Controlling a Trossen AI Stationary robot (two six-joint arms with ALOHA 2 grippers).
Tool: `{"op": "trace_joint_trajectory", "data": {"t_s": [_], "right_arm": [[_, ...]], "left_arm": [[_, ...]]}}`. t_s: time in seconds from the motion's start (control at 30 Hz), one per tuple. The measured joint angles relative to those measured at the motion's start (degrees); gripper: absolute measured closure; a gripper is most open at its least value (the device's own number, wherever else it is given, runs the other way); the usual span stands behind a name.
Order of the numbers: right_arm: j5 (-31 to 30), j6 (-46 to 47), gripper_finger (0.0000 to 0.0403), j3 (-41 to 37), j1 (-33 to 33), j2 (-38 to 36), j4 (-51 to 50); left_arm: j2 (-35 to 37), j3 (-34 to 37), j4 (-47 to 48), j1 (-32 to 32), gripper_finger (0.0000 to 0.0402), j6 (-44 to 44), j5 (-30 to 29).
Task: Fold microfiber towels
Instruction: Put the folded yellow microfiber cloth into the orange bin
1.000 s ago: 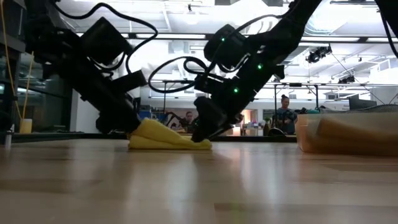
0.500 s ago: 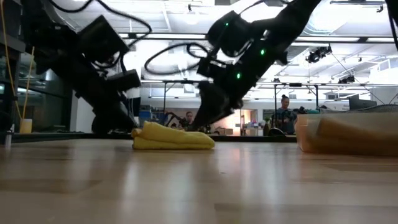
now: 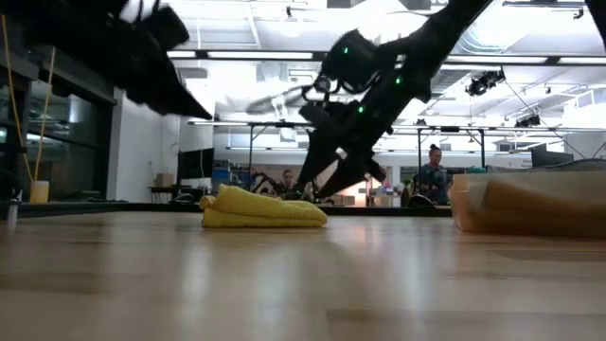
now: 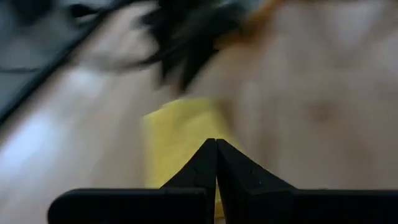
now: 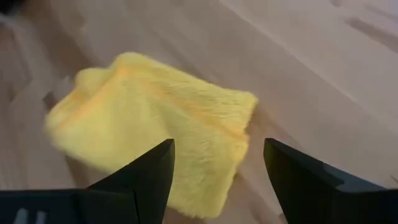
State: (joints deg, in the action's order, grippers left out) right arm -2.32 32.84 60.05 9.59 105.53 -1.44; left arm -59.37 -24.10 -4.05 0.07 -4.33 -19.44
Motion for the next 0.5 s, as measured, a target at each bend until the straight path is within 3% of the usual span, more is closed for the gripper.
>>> {"op": "trace_joint_trajectory", "data": {"t_s": [0.1, 0.17, 0.27, 0.5], "right_arm": [[2.13, 2.86, 0.0165, 0.0, 1.13, 1.94, 0.88], [5.09, 3.4, 0.0165, 0.0, 1.28, 3.69, 2.97], [8.75, 4.42, 0.0165, -0.01, 0.58, 6.12, 6.04], [8.43, 6.19, 0.0165, 0.2, -0.44, 8.82, 7.52]], "left_arm": [[4.02, 0.0, -0.13, -0.12, 0.0401, -1.5, 9.54], [5.98, 0.0, 0.04, -0.12, 0.0401, -2.98, 12.44], [8.14, 0.0, -0.09, -0.05, 0.0401, -3.9, 12.74], [10.62, 0.0, 0.0, 2.28, 0.0401, -3.78, 11.67]]}}
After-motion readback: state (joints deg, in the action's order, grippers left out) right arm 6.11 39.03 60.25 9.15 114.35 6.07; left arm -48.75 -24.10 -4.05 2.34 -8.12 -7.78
